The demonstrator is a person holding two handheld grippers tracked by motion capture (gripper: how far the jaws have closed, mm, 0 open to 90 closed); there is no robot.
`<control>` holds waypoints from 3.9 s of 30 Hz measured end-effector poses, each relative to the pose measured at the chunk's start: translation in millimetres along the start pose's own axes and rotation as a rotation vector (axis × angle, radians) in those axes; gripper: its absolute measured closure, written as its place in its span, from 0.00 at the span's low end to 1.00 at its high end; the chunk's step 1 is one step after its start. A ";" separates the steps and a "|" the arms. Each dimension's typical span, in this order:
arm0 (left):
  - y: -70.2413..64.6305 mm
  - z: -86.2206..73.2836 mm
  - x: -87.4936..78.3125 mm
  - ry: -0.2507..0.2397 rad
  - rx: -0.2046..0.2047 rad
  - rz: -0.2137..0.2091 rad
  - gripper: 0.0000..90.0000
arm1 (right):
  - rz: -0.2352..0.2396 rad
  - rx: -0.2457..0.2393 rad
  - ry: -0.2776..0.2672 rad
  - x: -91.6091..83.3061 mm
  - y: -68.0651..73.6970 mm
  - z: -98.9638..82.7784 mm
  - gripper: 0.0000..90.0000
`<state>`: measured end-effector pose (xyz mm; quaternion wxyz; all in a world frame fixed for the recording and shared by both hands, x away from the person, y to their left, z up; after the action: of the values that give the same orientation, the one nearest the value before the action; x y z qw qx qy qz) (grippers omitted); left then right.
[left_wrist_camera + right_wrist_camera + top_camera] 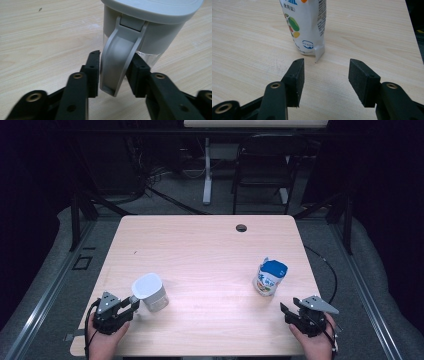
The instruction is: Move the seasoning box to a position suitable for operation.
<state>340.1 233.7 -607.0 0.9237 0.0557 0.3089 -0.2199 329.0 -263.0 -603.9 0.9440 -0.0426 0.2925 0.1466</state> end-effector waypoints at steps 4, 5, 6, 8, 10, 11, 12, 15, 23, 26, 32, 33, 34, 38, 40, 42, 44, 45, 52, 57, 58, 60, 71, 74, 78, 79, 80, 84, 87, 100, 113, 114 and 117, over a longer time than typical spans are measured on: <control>0.9 0.2 0.1 0.008 0.023 0.016 0.76 | -0.002 0.002 -0.003 -0.5 -0.5 -0.2 0.52; 1.7 0.3 0.3 0.009 0.029 0.018 0.76 | 0.002 0.006 -0.004 -1.2 -0.3 -0.6 0.52; 2.2 0.4 0.5 0.008 0.031 0.021 0.76 | 0.001 0.005 -0.003 -1.5 -0.7 -0.8 0.52; 2.5 0.5 0.6 0.006 0.033 0.020 0.76 | 0.000 0.005 -0.003 -1.7 -1.0 -0.8 0.52; 3.1 0.7 0.7 0.005 0.041 0.022 0.77 | -0.003 0.005 -0.002 -2.1 -1.6 -1.1 0.52; 3.5 1.1 0.7 0.005 0.048 0.020 0.77 | -0.004 0.006 -0.003 -2.1 -1.8 -1.3 0.52; 3.6 1.5 0.6 0.005 0.054 0.021 0.77 | -0.004 0.007 -0.006 -2.0 -1.6 -1.1 0.52; 2.3 4.0 0.4 0.002 0.059 0.022 0.77 | -0.001 0.009 -0.006 -1.9 -1.0 -1.0 0.52; -6.5 9.7 4.4 0.006 0.087 0.012 0.77 | 0.012 0.011 -0.007 -1.1 0.9 -1.0 0.52; -13.3 14.2 7.2 0.006 0.109 -0.002 0.77 | 0.010 0.012 -0.004 -1.3 0.4 -1.4 0.52; -27.6 18.6 13.8 0.007 0.136 -0.037 0.77 | 0.014 0.014 -0.006 -1.2 1.2 -1.2 0.52; -30.6 19.7 15.0 0.010 0.145 -0.045 0.77 | 0.014 0.014 -0.006 -1.2 1.2 -1.2 0.52; -33.9 21.0 16.3 0.008 0.150 -0.052 0.77 | 0.013 0.013 -0.006 -1.2 1.3 -1.3 0.52; -48.4 25.0 21.0 0.009 0.175 -0.083 0.77 | 0.014 0.008 -0.003 -1.5 2.2 -1.4 0.52; -56.8 25.5 23.2 0.009 0.188 -0.106 0.77 | 0.014 0.010 -0.008 -1.5 2.7 -0.8 0.52; -64.7 26.0 24.1 0.013 0.207 -0.124 0.77 | 0.014 0.008 -0.006 -1.7 3.0 -0.8 0.53; -72.8 27.3 24.7 0.010 0.221 -0.137 0.77 | 0.017 0.008 -0.005 -1.7 3.6 -0.6 0.54; -79.7 27.7 25.1 0.009 0.230 -0.146 0.77 | 0.010 0.007 0.004 -1.8 3.1 -1.3 0.56; -102.3 27.6 26.3 -0.001 0.261 -0.197 0.77 | 0.008 0.006 0.016 -0.8 4.3 -1.4 0.63; -117.6 24.9 30.0 -0.003 0.290 -0.256 0.77 | 0.026 -0.005 0.026 -0.9 9.5 -0.7 0.72; -117.6 24.9 30.0 -0.003 0.290 -0.256 0.77 | 0.026 -0.005 0.026 -0.9 9.5 -0.7 0.72; -124.3 24.0 30.7 -0.007 0.313 -0.286 0.77 | 0.027 -0.018 0.028 -1.4 11.5 0.1 0.74; -126.4 20.7 34.6 -0.014 0.314 -0.338 0.77 | 0.086 -0.059 0.022 -0.4 24.5 1.9 0.74; -124.0 20.8 35.3 -0.017 0.300 -0.326 0.75 | 0.091 -0.066 0.020 -0.3 26.4 1.9 0.72; -120.0 20.6 35.0 -0.018 0.270 -0.309 0.68 | 0.103 -0.071 0.016 -1.1 28.7 2.9 0.71; -118.7 20.7 34.9 -0.018 0.269 -0.297 0.67 | 0.125 -0.074 0.002 -2.5 31.2 4.6 0.69; -118.6 20.7 34.8 -0.017 0.264 -0.292 0.67 | 0.143 -0.076 -0.008 -3.1 33.3 5.6 0.68; -116.0 21.0 34.4 -0.014 0.260 -0.271 0.66 | 0.156 -0.093 -0.019 -5.1 37.8 7.5 0.68; -112.2 20.9 33.9 -0.009 0.244 -0.258 0.65 | 0.151 -0.111 -0.020 -5.6 41.6 8.5 0.66; -108.2 24.5 14.0 -0.033 0.177 -0.282 0.59 | 0.194 -0.099 -0.040 -10.1 54.2 14.4 0.58; -91.6 41.6 -0.9 -0.059 0.084 -0.280 0.56 | 0.237 -0.175 -0.020 -17.2 85.9 32.5 0.57; -91.6 41.6 -0.9 -0.059 0.084 -0.280 0.56 | 0.237 -0.175 -0.020 -17.2 85.9 32.5 0.57; -90.2 48.4 1.1 -0.046 0.085 -0.275 0.56 | 0.232 -0.236 0.001 -13.8 96.6 38.8 0.65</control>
<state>327.7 140.8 -565.9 0.8884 0.0469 0.2829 -0.3585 309.9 -167.9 -563.5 0.9090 -0.1194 0.2767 0.2879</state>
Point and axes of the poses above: each handheld gripper's, and its own axes: x roughly forward along the jaws, z roughly out of its top, y roughly to its left, the point moved 10 cm from there along x, roughly forward along the jaws
